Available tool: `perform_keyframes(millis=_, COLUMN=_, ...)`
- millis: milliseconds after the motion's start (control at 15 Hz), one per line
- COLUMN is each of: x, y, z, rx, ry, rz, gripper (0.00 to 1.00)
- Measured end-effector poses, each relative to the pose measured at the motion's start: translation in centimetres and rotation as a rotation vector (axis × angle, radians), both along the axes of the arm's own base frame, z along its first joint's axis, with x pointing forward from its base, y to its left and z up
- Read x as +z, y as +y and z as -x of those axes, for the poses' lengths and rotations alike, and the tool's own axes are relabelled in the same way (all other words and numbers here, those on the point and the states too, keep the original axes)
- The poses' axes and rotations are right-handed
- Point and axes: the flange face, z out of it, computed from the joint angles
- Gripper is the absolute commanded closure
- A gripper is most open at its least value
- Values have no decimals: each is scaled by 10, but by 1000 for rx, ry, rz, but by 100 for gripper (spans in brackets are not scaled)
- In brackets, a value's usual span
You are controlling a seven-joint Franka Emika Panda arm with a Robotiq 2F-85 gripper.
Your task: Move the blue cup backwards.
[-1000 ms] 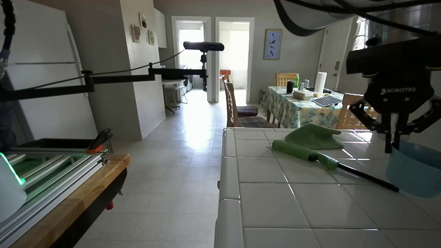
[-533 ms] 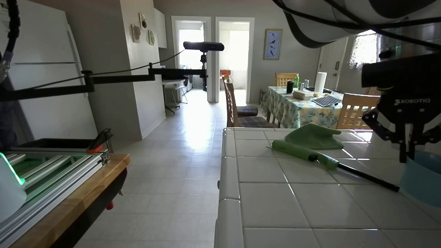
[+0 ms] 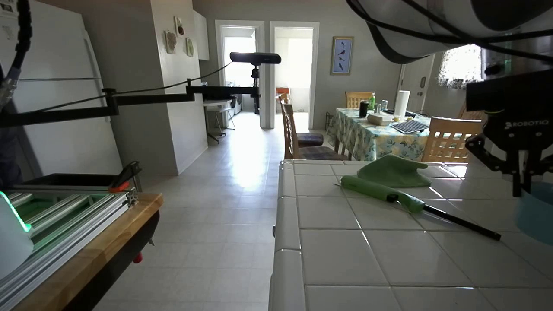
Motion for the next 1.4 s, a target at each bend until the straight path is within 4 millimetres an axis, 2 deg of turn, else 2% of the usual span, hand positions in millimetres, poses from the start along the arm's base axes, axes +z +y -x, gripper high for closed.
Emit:
perform_keyframes(millis=733, x=-22, y=19, z=-24, rx=21, ry=-25, rz=-10, gripper=99)
perform_keyframes(millis=1133, x=-23, y=28, z=-28, rx=48, ry=-17, rz=-3, gripper=99)
perform_keyframes(millis=1400, x=-30, y=30, z=-29, rx=58, ry=-3, rz=-2, gripper=99)
